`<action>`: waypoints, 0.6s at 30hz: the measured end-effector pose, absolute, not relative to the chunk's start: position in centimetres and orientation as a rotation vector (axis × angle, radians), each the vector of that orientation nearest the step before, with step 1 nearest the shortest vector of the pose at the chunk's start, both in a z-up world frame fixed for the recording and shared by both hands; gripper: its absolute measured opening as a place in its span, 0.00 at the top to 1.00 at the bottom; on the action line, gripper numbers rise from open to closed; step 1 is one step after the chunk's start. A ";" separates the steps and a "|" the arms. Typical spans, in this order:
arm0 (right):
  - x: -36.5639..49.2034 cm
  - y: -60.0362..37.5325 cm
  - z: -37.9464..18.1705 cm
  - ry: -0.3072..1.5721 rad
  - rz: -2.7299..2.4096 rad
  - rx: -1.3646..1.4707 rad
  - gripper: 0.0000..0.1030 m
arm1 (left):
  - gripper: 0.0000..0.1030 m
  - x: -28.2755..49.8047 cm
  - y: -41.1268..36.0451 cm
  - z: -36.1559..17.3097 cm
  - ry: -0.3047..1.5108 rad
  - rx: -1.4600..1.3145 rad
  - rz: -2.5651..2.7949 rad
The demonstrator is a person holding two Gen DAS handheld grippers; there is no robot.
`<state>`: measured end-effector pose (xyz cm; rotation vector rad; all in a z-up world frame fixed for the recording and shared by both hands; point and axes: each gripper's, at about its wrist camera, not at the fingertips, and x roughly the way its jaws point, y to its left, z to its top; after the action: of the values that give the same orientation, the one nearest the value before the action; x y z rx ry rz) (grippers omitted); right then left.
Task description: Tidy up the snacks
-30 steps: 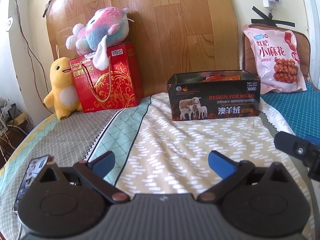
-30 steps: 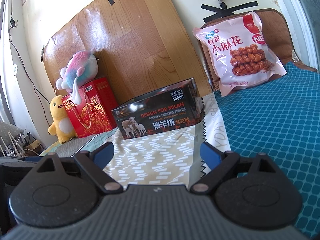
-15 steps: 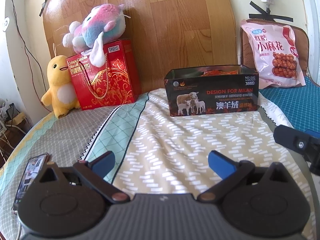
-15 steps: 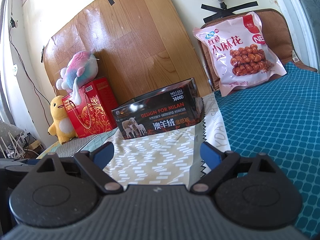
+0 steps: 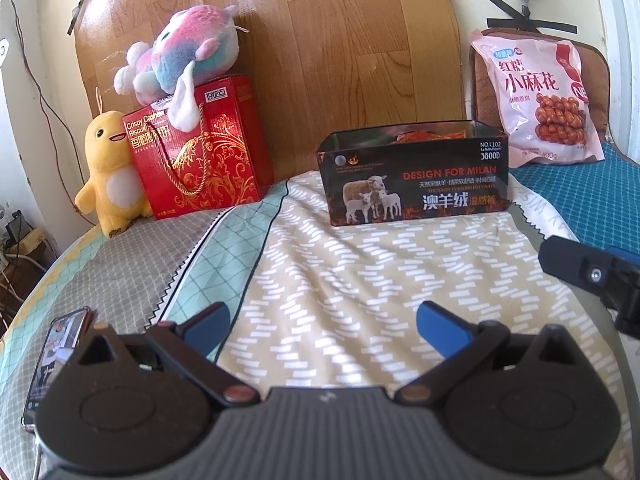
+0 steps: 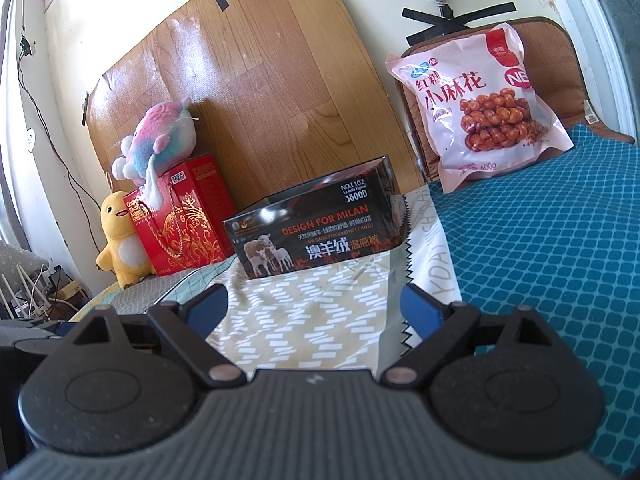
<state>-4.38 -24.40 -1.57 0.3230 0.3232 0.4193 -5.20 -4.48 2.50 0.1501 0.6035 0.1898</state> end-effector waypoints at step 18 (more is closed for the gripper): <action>-4.4 -24.4 -1.6 0.323 0.419 0.325 0.08 | 0.00 -5.0 -4.6 2.0 0.628 0.155 0.183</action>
<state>-4.41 -24.41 -1.56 0.3249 0.3229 0.4194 -5.00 -4.62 2.03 0.1546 0.6282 0.1829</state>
